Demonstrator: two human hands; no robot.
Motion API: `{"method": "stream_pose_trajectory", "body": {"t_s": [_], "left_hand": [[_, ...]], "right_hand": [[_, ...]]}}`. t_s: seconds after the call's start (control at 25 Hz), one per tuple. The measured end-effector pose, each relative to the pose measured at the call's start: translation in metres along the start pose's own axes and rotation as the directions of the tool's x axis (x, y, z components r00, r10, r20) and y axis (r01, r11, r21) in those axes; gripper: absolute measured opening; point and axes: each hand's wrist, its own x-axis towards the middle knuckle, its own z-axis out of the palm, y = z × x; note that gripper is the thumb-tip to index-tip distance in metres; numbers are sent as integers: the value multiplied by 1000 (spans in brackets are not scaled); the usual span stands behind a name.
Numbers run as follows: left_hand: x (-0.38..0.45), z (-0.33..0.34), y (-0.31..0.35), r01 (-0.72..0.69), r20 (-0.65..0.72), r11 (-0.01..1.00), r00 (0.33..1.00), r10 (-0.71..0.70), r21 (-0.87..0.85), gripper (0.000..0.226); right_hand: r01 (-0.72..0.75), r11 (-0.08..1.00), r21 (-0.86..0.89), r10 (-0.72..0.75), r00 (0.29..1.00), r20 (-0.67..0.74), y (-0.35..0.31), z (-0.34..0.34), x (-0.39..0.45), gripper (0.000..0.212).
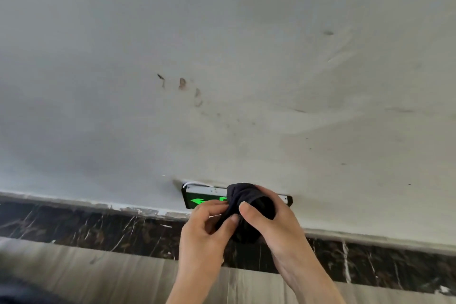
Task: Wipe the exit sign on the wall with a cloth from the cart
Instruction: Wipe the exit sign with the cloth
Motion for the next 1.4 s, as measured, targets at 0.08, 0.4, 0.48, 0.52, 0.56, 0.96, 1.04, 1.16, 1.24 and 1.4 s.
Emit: {"method": "stream_pose_trajectory", "body": {"t_s": [0.08, 0.4, 0.48, 0.52, 0.56, 0.96, 1.04, 1.16, 1.24, 1.4], "left_hand": [[15, -1, -32, -53, 75, 999, 996, 52, 9, 40], [55, -5, -120, -160, 171, 987, 972, 159, -3, 31], [62, -8, -125, -235, 141, 970, 964, 225, 59, 28], [66, -10, -124, -297, 108, 948, 952, 285, 112, 26], [70, -13, -119, -382, 66, 905, 924, 376, 190, 22], [142, -20, -8, -620, 240, -118, 118, 964, 776, 47], [156, -15, 10, -577, 296, -224, 32, 955, 786, 50], [176, -8, 35, -504, 395, -393, -109, 912, 769, 52], [188, -6, 43, -458, 492, -525, -200, 847, 718, 52], [207, -7, 54, -405, 619, -693, -317, 718, 596, 48]], "right_hand": [[17, 1000, 18, -16, 1000, -19, 30, 1, 20, 45], [27, 993, 111, -23, 999, -44, 115, -4, 65, 19], [40, 984, 175, -29, 997, -67, 125, -5, 69, 23], [48, 977, 208, -32, 996, -80, 130, -5, 70, 29], [56, 970, 237, -36, 995, -89, 134, -7, 70, 35], [121, 954, 274, -105, 992, -71, 143, -14, 62, 47], [142, 955, 261, -127, 989, -74, 145, -16, 59, 50], [175, 952, 252, -157, 984, -89, 145, -20, 58, 54], [201, 947, 249, -183, 979, -95, 144, -22, 58, 53], [188, 946, 264, -162, 980, -117, 148, -22, 63, 38]]}}
